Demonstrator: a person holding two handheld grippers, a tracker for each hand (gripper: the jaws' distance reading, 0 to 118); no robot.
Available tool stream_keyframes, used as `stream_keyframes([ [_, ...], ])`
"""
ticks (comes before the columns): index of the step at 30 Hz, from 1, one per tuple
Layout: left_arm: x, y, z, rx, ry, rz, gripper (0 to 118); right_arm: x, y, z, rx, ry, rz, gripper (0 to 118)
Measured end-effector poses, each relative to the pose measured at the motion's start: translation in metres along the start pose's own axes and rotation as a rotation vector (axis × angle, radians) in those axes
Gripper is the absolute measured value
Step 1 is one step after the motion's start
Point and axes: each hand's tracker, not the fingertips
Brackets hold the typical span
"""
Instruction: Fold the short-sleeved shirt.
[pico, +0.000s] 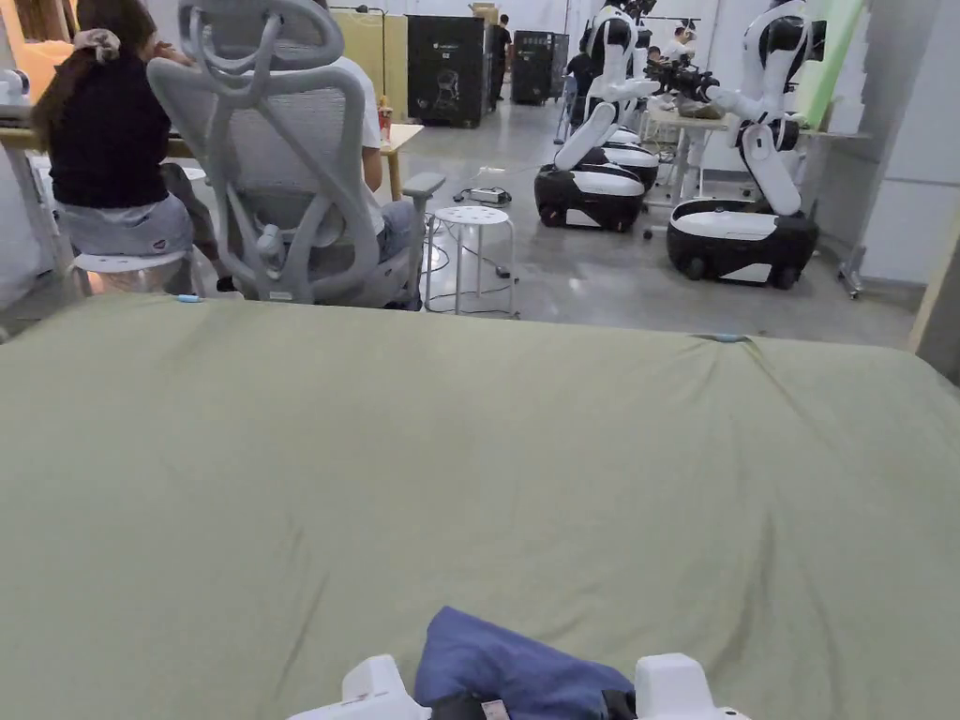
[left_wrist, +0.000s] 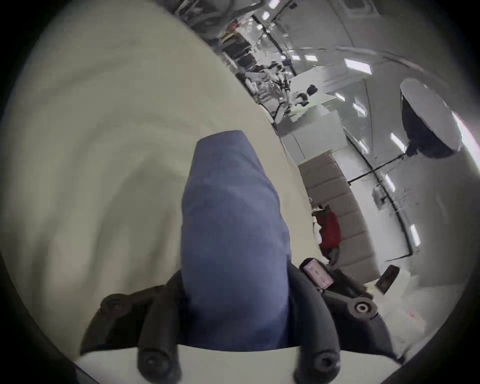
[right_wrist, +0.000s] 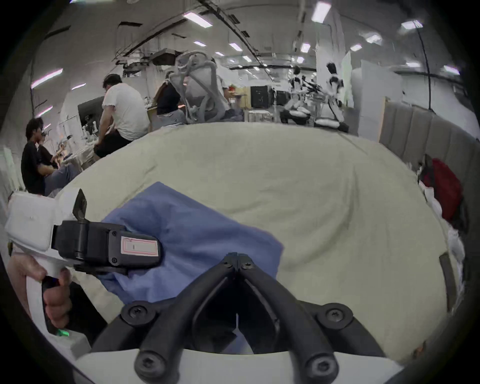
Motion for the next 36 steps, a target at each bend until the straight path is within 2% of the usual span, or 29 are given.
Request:
stream_keyframes([
  [4, -0.029, 0.046, 0.056, 0.078, 0.116, -0.092, 31, -0.059, 0.038, -0.012, 0.046, 0.049, 0.080, 0],
  [8, -0.083, 0.095, 0.121, 0.128, 0.229, -0.111, 31, -0.133, 0.067, -0.034, 0.072, 0.132, 0.127, 0],
  [14, -0.180, 0.167, 0.211, 0.150, 0.328, -0.075, 31, -0.251, 0.095, -0.069, 0.078, 0.274, 0.191, 0],
  [17, -0.231, 0.201, 0.249, 0.142, 0.300, 0.024, 31, -0.295, 0.100, -0.087, 0.073, 0.310, 0.214, 0],
  [18, -0.244, 0.213, 0.260, 0.145, 0.321, 0.011, 31, -0.308, 0.100, -0.093, 0.070, 0.324, 0.223, 0],
  [20, -0.264, 0.232, 0.271, 0.133, 0.372, -0.012, 31, -0.327, 0.100, -0.106, 0.070, 0.324, 0.223, 0],
  [25, -0.300, 0.248, 0.266, 0.117, 0.327, 0.020, 33, -0.354, 0.100, -0.132, 0.036, 0.341, 0.227, 0],
  [26, -0.301, 0.245, 0.264, 0.114, 0.323, 0.008, 36, -0.356, 0.101, -0.135, 0.030, 0.343, 0.226, 0],
  [28, -0.306, 0.244, 0.267, 0.135, 0.347, -0.008, 50, -0.358, 0.102, -0.141, 0.025, 0.347, 0.228, 0],
  [29, -0.309, 0.245, 0.273, 0.166, 0.373, 0.002, 64, -0.359, 0.102, -0.143, 0.025, 0.347, 0.232, 0],
  [30, -0.314, 0.247, 0.284, 0.216, 0.397, 0.032, 73, -0.360, 0.103, -0.144, 0.024, 0.346, 0.239, 0],
  [31, -0.319, 0.248, 0.297, 0.274, 0.396, 0.070, 76, -0.358, 0.103, -0.144, 0.026, 0.344, 0.240, 0],
  [34, -0.336, 0.253, 0.344, 0.411, 0.464, 0.176, 75, -0.355, 0.105, -0.144, 0.027, 0.344, 0.225, 0],
  [35, -0.337, 0.254, 0.353, 0.425, 0.508, 0.177, 70, -0.353, 0.105, -0.142, 0.028, 0.343, 0.223, 0],
  [36, -0.337, 0.253, 0.360, 0.421, 0.561, 0.160, 55, -0.352, 0.104, -0.141, 0.030, 0.340, 0.222, 0],
])
